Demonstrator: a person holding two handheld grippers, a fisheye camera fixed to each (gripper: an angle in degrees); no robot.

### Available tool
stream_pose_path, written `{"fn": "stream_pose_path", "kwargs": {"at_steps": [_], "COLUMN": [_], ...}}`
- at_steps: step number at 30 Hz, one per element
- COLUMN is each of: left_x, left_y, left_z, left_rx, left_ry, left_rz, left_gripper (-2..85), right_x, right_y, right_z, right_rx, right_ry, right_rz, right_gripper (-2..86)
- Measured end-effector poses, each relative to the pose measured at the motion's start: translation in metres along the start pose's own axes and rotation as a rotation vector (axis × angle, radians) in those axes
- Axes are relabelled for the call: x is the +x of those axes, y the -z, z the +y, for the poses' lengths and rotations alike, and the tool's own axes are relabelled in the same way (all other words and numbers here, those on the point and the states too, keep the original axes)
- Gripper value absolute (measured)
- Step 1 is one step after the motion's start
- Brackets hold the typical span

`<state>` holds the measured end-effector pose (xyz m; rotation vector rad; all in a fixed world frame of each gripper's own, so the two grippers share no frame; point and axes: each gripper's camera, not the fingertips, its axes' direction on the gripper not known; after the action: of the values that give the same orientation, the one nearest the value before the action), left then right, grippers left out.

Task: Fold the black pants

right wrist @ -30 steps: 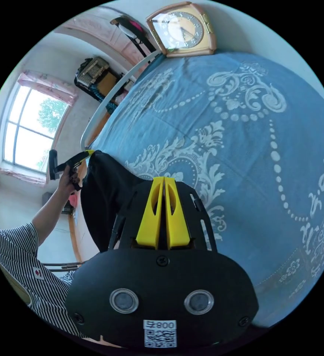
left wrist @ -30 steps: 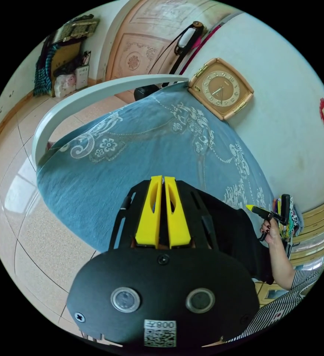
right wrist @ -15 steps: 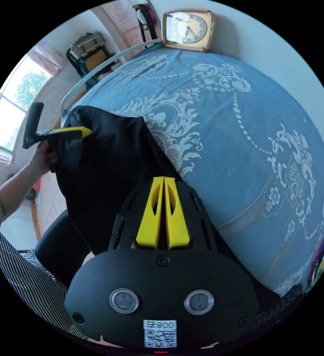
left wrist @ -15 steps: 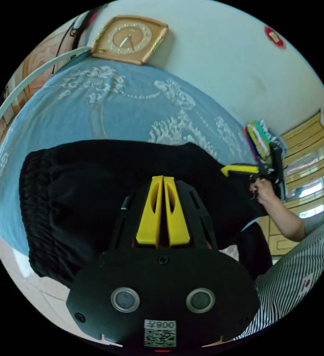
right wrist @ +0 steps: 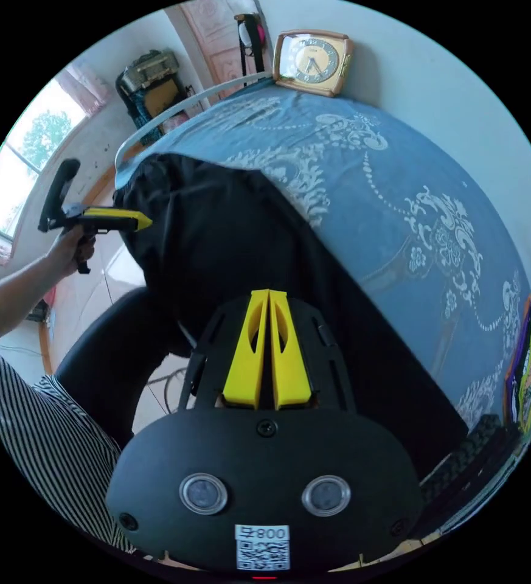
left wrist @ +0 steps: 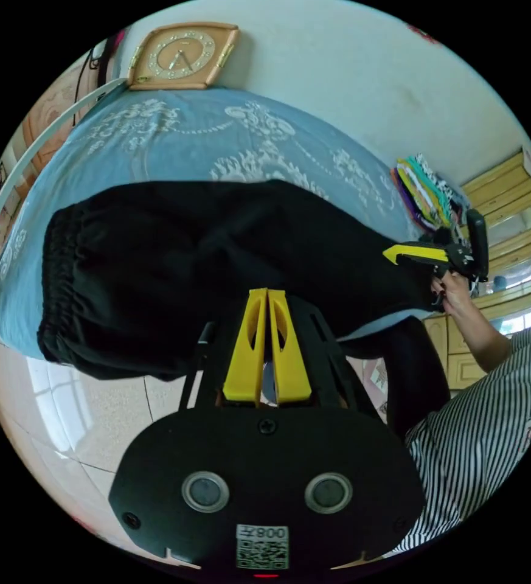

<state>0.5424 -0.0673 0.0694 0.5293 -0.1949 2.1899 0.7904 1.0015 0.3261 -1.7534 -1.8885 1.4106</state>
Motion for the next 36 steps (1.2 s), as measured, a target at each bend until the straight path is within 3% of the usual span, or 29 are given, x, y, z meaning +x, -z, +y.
{"fn": "stream_pose_path", "kwargs": {"at_steps": [2, 4, 13, 21, 26, 32, 36], "left_x": [0.022, 0.036, 0.078, 0.086, 0.067, 0.094, 0.111], "left_y": [-0.039, -0.057, -0.119, -0.139, -0.171, -0.181, -0.215], "left_z": [0.013, 0.021, 0.025, 0.074, 0.102, 0.141, 0.176], "left_rx": [-0.095, -0.059, -0.139, -0.053, -0.032, 0.107, 0.103], "left_ry": [-0.035, -0.075, -0.026, 0.113, 0.26, 0.252, 0.241], "left_rz": [-0.077, -0.109, -0.153, -0.281, -0.188, -0.125, -0.032], "left_gripper": [0.2, 0.2, 0.1, 0.0, 0.0, 0.1, 0.1], "right_x": [-0.021, -0.031, -0.037, 0.008, 0.053, 0.082, 0.103], "right_y": [-0.006, -0.022, -0.004, 0.066, 0.069, 0.12, 0.139], "right_z": [0.038, 0.059, 0.1, 0.198, 0.265, 0.33, 0.4], "right_rx": [-0.081, -0.165, -0.19, -0.119, -0.169, -0.09, -0.066], "right_ry": [0.013, 0.012, -0.004, -0.184, -0.294, -0.35, -0.416], "right_rz": [0.035, 0.055, 0.15, 0.131, 0.053, 0.057, 0.03], "right_gripper": [0.2, 0.2, 0.2, 0.1, 0.1, 0.1, 0.1]}}
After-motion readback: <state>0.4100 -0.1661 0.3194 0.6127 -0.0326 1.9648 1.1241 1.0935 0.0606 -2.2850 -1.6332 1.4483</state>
